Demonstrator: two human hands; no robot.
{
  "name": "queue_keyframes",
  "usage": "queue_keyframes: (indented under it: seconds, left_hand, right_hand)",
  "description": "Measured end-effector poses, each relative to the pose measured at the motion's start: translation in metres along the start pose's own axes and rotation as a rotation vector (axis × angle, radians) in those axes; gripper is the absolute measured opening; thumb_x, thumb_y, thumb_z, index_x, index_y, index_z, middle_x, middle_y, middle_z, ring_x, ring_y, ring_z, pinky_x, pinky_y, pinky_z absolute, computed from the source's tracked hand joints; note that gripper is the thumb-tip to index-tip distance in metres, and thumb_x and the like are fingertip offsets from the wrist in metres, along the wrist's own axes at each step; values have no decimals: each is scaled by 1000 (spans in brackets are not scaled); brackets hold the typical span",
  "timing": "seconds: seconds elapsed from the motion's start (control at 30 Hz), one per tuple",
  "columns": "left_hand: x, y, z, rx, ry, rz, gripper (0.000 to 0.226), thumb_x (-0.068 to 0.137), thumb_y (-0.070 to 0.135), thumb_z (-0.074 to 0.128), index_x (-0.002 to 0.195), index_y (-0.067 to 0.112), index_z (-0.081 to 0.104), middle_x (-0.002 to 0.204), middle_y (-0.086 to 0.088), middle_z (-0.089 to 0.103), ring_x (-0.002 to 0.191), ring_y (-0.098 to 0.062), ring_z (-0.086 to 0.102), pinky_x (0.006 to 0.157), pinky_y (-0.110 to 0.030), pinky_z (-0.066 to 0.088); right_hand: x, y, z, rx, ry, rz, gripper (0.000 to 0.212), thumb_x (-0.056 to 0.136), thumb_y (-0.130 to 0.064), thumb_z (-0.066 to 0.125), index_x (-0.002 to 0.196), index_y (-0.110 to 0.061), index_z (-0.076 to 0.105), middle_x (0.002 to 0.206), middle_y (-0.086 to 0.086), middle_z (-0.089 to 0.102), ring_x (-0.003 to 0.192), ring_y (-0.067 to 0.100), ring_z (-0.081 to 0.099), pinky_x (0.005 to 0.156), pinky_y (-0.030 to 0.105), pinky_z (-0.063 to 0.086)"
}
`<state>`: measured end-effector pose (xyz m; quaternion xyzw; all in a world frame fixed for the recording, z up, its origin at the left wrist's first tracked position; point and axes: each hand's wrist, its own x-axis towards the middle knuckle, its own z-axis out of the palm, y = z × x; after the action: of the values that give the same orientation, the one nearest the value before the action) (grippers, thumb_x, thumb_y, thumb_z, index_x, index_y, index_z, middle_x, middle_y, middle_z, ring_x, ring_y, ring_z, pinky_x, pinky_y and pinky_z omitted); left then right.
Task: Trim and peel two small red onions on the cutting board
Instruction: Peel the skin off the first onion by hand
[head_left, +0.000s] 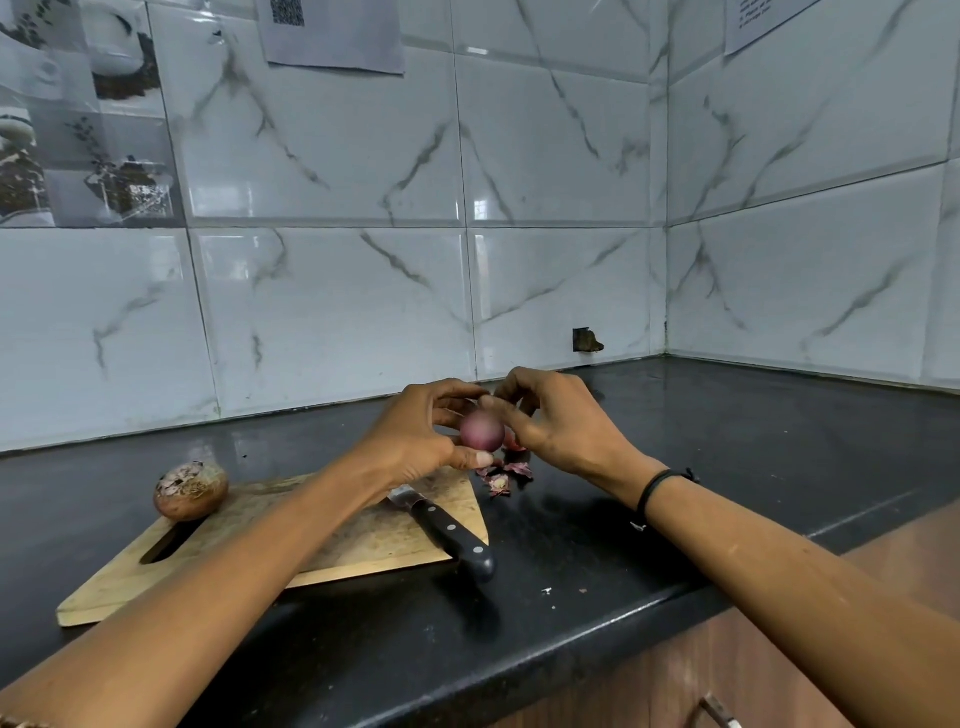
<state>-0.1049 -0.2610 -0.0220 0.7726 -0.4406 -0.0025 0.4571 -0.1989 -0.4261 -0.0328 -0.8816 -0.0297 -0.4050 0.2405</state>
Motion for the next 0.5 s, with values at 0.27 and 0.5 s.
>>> queue_keyframes:
  seconds: [0.27,0.5]
  left_hand:
    - [-2,5,5,-55,-102,9,90,67,-5,88,143,23,48,121,2,63,116,-9,61,89,-21,54]
    - [-3,6,6,-38,-100,2,91,68,-3,88,144,26,46,117,5,60,118,-12,60,104,-35,51]
  right_hand:
    - [0,6,2,-33,23,52,25,102,-38,57,97,-14,64,89,-2,68,79,14,63,71,39,55]
    - [-1,7,1,-55,28,89,24,102,-37,56,94,-16,61,87,-4,65,79,14,61,72,43,55]
